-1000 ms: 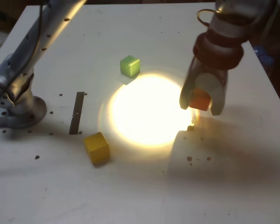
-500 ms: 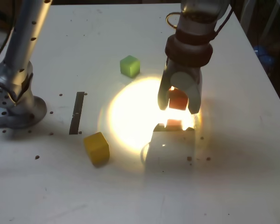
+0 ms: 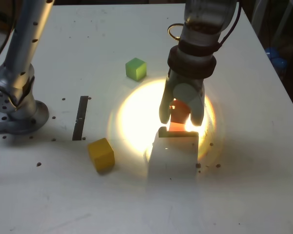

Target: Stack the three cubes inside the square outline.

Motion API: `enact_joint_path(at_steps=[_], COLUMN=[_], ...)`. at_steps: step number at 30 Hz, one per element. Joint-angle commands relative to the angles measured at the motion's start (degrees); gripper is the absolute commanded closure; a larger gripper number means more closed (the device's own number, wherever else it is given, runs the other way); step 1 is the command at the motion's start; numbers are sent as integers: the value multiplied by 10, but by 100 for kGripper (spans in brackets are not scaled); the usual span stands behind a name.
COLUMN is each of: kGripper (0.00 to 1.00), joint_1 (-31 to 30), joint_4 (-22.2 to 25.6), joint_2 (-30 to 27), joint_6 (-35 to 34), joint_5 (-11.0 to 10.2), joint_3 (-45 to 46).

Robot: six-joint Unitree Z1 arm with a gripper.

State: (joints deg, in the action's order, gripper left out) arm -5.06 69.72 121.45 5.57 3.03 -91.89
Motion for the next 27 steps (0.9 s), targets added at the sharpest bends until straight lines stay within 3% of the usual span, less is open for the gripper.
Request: enact_joint_path(at_steps=[1, 7, 9, 13, 15, 27], kGripper=[71, 68, 54, 10, 1, 0], joint_1=[3, 6, 9, 17, 19, 21], joint_4=[-6, -15, -21, -35, -40, -41], joint_2=[-4, -5, -5, -6, -7, -38], joint_6=[-1, -1, -1, -1, 0, -1], joint_5=[2, 4, 5, 9, 10, 5], joint_3=[5, 14, 20, 39, 45, 60])
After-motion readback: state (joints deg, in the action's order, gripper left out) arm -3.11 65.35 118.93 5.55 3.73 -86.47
